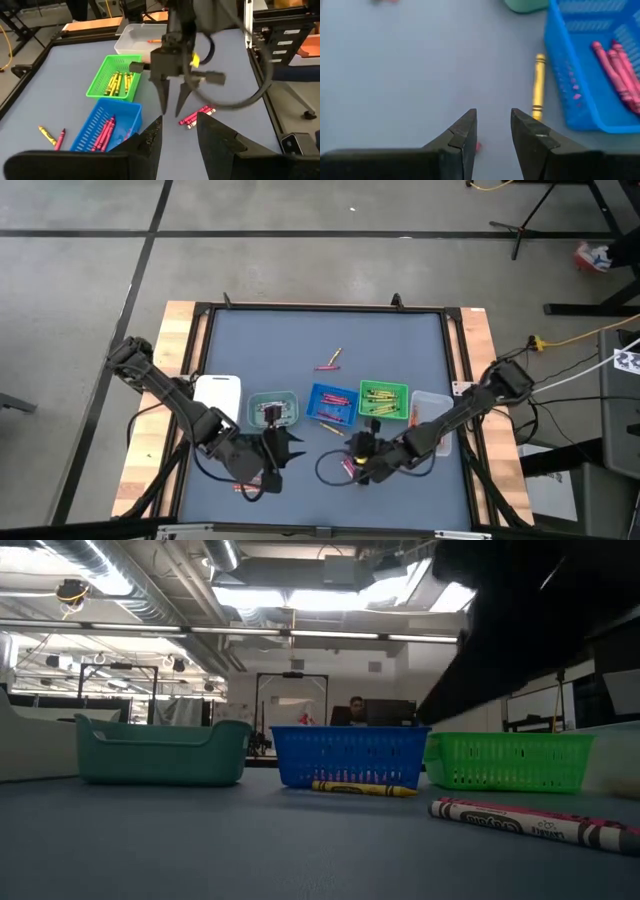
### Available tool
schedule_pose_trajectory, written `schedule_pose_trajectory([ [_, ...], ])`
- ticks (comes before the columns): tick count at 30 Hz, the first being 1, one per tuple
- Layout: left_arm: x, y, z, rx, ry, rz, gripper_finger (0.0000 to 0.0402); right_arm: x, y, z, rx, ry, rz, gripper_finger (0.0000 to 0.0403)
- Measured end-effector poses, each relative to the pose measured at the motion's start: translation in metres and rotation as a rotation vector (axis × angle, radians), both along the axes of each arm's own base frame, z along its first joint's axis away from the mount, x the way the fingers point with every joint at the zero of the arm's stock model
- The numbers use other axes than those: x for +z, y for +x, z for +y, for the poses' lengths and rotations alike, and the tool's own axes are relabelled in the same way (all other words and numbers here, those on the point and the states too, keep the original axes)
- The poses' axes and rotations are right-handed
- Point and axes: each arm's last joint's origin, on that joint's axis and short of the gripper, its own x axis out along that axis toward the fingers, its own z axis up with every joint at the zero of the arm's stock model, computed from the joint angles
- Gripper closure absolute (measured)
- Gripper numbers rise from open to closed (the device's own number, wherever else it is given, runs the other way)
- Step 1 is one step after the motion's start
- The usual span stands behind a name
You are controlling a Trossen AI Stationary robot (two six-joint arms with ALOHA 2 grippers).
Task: Sort crayons
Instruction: Put the yellow crayon into the white bin
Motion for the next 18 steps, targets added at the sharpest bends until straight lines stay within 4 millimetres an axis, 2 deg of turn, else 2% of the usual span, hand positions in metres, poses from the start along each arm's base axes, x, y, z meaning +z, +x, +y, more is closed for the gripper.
schedule_pose_trajectory([
  [10, 0.000, 0.000, 0.000, 0.022, -0.013, -0.008, 0.0296, -0.034, 0.018, -0.020, -0.088, -0.055, 0.060, 0.0285],
  [18, 0.000, 0.000, 0.000, 0.025, -0.011, -0.010, 0.0296, -0.042, 0.026, -0.032, -0.130, -0.059, 0.073, 0.0285],
])
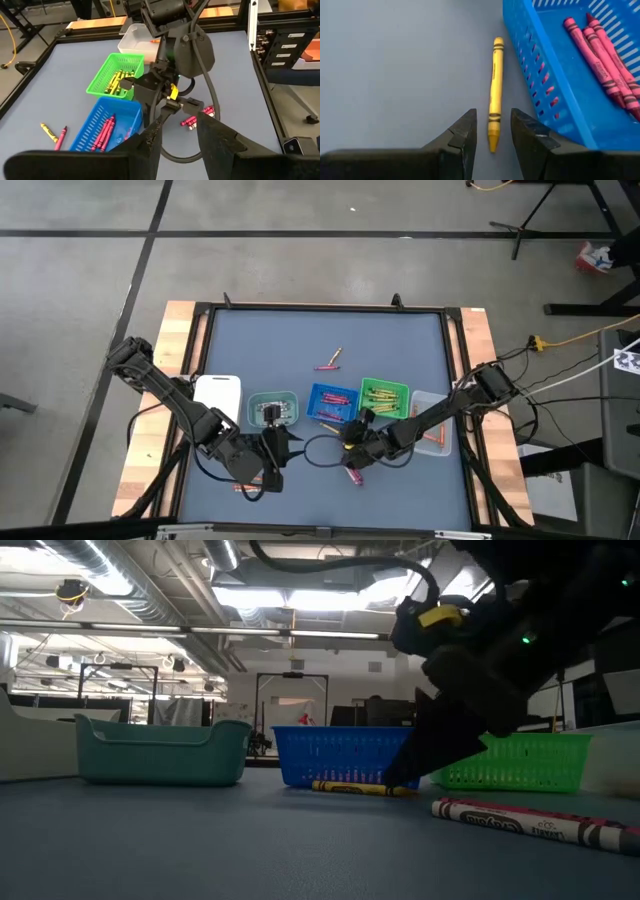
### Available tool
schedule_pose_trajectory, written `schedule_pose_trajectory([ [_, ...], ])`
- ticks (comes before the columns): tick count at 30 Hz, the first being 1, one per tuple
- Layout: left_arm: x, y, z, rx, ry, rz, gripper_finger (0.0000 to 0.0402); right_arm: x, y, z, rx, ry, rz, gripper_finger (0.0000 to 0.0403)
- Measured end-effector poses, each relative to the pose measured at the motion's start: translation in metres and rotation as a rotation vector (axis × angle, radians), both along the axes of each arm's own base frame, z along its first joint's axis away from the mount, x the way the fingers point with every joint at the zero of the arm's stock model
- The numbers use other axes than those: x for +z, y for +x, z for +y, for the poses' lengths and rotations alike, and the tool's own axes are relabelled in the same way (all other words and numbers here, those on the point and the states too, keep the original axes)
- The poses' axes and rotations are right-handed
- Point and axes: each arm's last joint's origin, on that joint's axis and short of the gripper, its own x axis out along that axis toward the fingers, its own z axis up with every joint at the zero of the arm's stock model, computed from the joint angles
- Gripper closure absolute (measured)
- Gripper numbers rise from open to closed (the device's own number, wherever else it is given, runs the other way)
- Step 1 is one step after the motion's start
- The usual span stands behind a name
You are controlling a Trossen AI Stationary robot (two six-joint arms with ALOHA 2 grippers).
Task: Sort crayons
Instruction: Put the yellow crayon into the white bin
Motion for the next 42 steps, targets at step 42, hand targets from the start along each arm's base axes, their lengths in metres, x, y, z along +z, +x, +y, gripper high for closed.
schedule_pose_trajectory([
  [42, 0.000, 0.000, 0.000, -0.011, -0.005, 0.006, 0.0296, -0.010, -0.001, -0.001, 0.032, 0.023, 0.073, 0.0373],
])
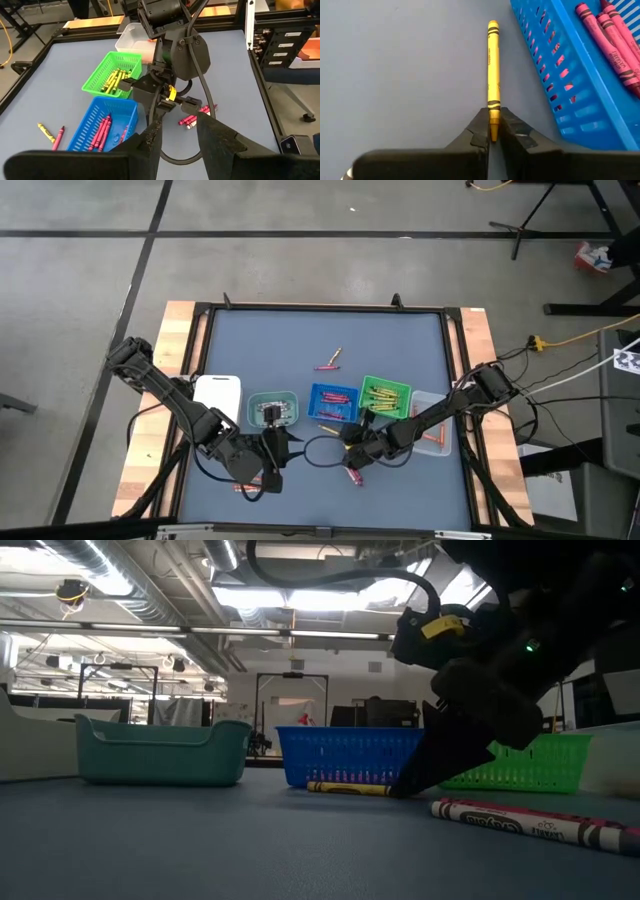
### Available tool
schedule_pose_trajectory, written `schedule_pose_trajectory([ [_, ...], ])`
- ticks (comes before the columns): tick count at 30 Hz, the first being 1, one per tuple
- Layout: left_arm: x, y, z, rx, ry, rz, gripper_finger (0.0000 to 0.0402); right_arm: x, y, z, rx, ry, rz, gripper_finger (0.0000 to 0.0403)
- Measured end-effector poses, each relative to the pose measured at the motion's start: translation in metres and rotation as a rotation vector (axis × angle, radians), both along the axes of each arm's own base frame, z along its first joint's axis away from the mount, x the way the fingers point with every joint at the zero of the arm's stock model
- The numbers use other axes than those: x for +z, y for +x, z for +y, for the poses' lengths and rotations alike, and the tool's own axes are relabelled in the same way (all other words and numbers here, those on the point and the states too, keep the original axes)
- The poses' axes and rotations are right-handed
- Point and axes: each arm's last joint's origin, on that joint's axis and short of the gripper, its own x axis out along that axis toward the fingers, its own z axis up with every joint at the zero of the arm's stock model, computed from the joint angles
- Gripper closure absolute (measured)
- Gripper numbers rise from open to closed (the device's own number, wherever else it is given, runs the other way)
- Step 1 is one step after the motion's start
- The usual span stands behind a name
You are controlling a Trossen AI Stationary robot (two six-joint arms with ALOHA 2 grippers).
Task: Sort crayons
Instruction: Put the yellow crayon into the white bin
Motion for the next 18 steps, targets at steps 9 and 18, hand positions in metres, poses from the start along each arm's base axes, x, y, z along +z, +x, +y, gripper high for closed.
schedule_pose_trajectory([
  [9, -0.002, -0.001, -0.004, -0.099, -0.060, 0.054, 0.0296, 0.010, 0.001, 0.003, 0.083, 0.066, -0.020, 0.0393],
  [18, -0.007, -0.014, -0.017, -0.211, -0.098, 0.147, 0.0296, 0.020, 0.009, 0.011, 0.197, 0.192, -0.102, 0.0388],
])
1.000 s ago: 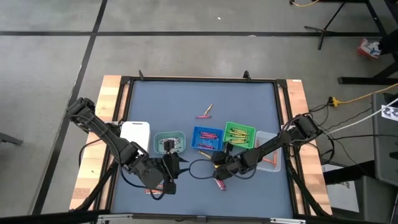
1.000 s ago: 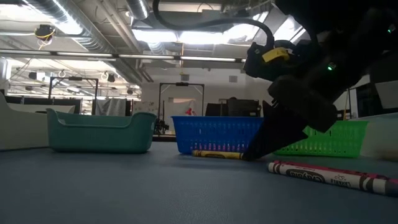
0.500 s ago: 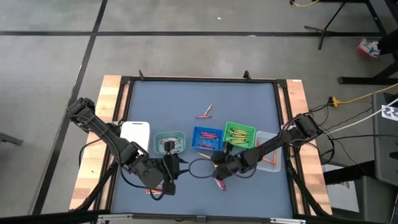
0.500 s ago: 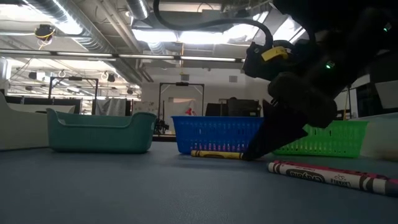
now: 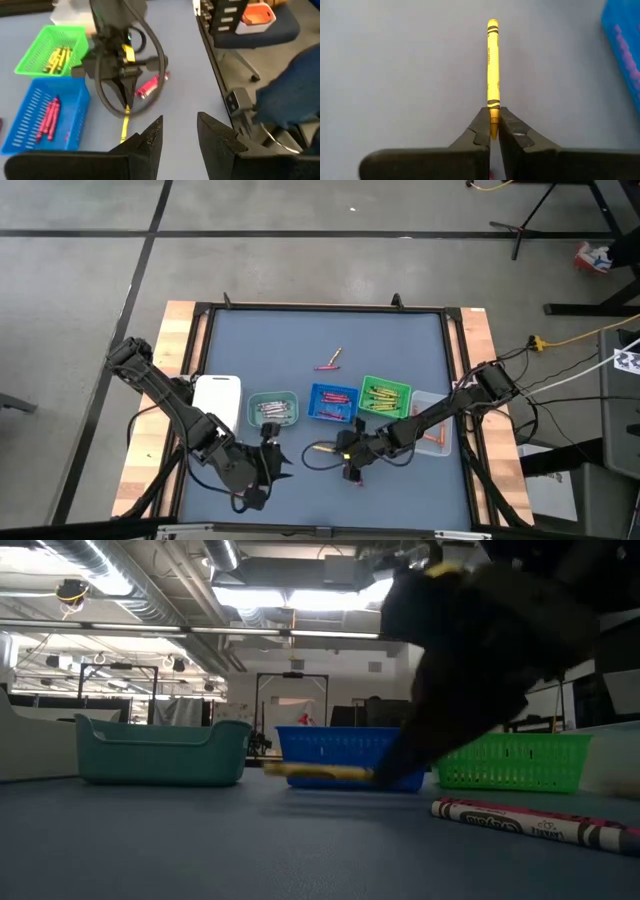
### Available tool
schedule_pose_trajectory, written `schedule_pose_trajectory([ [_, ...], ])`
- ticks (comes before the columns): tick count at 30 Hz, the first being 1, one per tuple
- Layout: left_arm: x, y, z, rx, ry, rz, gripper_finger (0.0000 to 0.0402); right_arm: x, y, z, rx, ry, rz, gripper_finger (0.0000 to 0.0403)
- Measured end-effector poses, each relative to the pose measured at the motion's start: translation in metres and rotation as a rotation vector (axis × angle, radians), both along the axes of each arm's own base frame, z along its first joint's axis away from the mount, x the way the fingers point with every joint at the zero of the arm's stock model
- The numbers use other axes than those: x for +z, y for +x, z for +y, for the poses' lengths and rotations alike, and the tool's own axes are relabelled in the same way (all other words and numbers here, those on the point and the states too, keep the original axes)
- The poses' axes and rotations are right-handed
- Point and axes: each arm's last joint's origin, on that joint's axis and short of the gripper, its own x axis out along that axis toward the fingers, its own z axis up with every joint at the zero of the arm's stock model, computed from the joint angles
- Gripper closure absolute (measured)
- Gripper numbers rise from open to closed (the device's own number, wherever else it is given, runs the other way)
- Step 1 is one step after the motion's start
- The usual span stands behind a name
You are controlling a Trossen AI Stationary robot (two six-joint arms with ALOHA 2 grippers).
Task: Sort crayons
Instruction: Put the yellow crayon into the white bin
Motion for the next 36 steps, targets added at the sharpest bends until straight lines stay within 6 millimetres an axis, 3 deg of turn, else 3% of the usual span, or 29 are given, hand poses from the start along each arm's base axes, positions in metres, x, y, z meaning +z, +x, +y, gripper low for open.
schedule_pose_trajectory([
  [14, -0.012, -0.023, -0.008, 0.100, -0.050, 0.160, 0.0296, 0.036, 0.022, 0.012, 0.133, 0.044, -0.430, 0.0390],
  [25, -0.011, -0.018, -0.002, 0.140, -0.039, 0.141, 0.0296, 0.063, 0.027, 0.015, 0.209, 0.008, -0.715, 0.0389],
  [36, -0.007, -0.001, 0.012, 0.210, -0.075, 0.073, 0.0296, 0.068, 0.028, 0.015, 0.204, 0.013, -0.762, 0.0389],
])
